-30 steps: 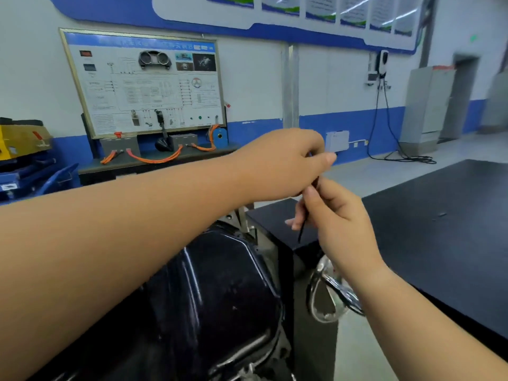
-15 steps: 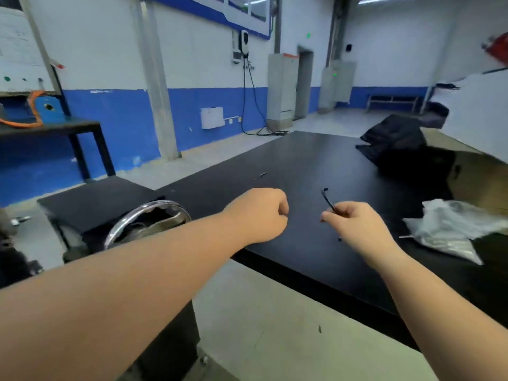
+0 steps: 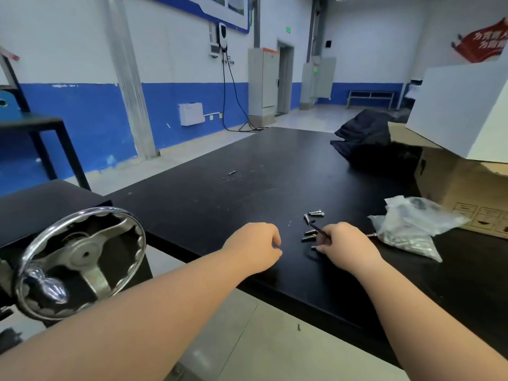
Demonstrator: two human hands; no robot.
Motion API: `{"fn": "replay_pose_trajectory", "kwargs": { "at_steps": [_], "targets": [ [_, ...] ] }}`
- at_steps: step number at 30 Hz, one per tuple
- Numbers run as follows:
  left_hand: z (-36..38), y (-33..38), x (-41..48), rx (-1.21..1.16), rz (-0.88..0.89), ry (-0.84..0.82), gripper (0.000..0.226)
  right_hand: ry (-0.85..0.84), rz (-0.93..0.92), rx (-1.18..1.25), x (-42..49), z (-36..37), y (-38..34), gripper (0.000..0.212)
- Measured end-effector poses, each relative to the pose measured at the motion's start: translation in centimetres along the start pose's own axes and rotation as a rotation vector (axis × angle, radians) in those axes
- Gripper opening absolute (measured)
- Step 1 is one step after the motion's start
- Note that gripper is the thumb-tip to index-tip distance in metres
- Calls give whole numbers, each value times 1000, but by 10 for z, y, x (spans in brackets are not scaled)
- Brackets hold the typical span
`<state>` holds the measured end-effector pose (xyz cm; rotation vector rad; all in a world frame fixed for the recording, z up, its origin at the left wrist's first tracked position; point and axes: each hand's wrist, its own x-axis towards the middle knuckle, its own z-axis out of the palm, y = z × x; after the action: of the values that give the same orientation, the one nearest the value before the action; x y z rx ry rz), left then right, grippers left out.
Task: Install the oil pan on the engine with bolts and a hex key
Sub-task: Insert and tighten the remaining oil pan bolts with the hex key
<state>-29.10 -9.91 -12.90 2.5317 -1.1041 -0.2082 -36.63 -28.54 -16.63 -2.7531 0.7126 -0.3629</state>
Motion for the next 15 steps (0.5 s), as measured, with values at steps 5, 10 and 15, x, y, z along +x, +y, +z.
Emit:
{"fn": "replay_pose_trajectory", "kwargs": {
  "at_steps": [5,10,15],
  "targets": [
    [-20,-1,-13,-35,42,15,23,-15,-51,-31,-13,-3,-15,17],
    [-59,-10,-41,-227,31,-31,24,45,-316,382,-34,-26,-94,19],
    [-124,-53,-88,-597,-159,-48,17,40,-455,721,-49,-32,-181,15]
  ]
}}
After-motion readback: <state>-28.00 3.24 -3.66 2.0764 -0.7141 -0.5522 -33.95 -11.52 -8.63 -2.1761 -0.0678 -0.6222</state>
